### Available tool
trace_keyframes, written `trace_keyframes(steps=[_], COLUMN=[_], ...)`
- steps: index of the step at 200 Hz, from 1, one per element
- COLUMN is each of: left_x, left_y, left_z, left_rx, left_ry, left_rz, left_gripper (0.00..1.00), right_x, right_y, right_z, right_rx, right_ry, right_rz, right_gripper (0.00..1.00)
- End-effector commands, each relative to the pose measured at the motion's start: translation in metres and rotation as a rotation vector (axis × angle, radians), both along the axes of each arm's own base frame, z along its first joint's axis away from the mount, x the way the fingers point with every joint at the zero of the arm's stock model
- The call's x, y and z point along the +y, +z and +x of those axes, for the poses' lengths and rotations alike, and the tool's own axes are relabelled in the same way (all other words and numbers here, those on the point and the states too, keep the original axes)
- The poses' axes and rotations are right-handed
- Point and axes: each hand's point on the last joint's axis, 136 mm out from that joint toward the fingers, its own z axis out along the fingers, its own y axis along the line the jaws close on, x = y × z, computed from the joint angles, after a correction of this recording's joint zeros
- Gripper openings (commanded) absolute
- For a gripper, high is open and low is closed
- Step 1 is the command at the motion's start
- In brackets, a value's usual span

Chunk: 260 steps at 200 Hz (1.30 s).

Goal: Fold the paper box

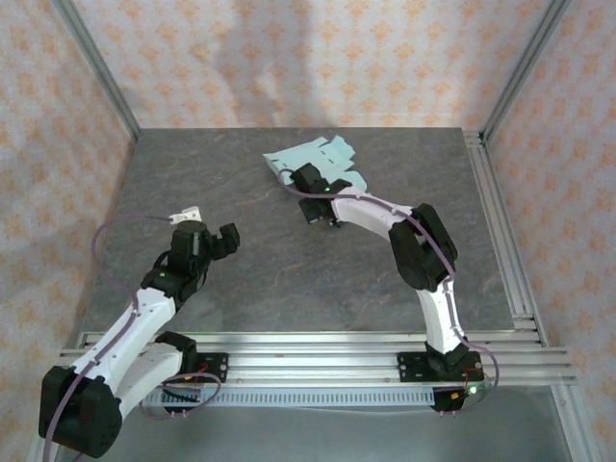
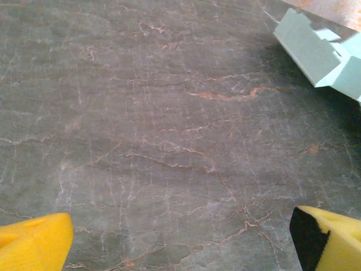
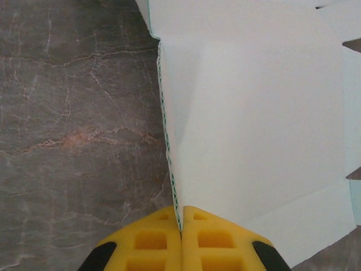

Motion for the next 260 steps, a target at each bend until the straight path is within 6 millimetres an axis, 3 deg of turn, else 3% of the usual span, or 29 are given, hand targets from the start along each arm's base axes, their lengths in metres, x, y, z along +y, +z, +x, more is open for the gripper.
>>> trace_keyframes(steps=[1, 30, 74, 102, 111, 127, 139, 153, 180, 193, 202, 229, 260], left_x=[-0.003, -0.008, -0.016, -0.018, -0.019, -0.022, -0.029, -0.038, -0.06, -0.073, -0.084, -0.119, -0.153], left_y=[0.011, 0.011, 0.004, 0.0, 0.0, 0.0, 0.001, 0.002, 0.005, 0.006, 0.007, 0.011, 0.009], left_z=[-0.001, 0.001, 0.008, 0.01, 0.011, 0.013, 0.016, 0.022, 0.03, 0.033, 0.035, 0.036, 0.038], left_rx=[-0.002, 0.012, 0.037, 0.048, 0.05, 0.047, 0.033, 0.004, -0.04, -0.041, -0.042, -0.036, -0.021], left_ry=[-0.054, -0.085, -0.119, -0.129, -0.133, -0.14, -0.158, -0.164, -0.155, -0.158, -0.174, -0.233, -0.297], left_rz=[0.05, 0.051, 0.042, 0.047, 0.045, 0.024, -0.01, -0.086, -0.212, -0.239, -0.238, -0.211, -0.189], left_gripper=[1.0, 1.0, 1.0, 1.0, 1.0, 1.0, 1.0, 1.0, 1.0, 1.0, 1.0, 1.0, 1.0], right_x=[-0.013, -0.02, -0.046, -0.044, -0.043, -0.04, -0.04, -0.045, -0.053, -0.071, -0.095, -0.168, -0.227], right_y=[0.026, 0.029, 0.006, 0.007, 0.013, 0.027, 0.039, 0.054, 0.08, 0.088, 0.087, 0.073, 0.053], right_z=[-0.005, -0.017, -0.034, -0.022, -0.018, -0.01, -0.007, -0.005, -0.006, -0.007, -0.005, -0.007, -0.002], right_rx=[-0.113, -0.175, -0.162, -0.194, -0.217, -0.242, -0.276, -0.311, -0.328, -0.336, -0.312, -0.222, -0.056], right_ry=[-0.29, -0.498, -0.907, -0.928, -0.91, -0.849, -0.797, -0.737, -0.534, -0.494, -0.526, -0.597, -0.572], right_rz=[0.102, 0.152, 0.186, 0.187, 0.197, 0.236, 0.298, 0.389, 0.66, 0.758, 0.763, 0.529, 0.451], right_gripper=[0.0, 0.0, 0.0, 0.0, 0.11, 0.42, 0.56, 0.69, 0.8, 0.81, 0.81, 0.82, 0.82])
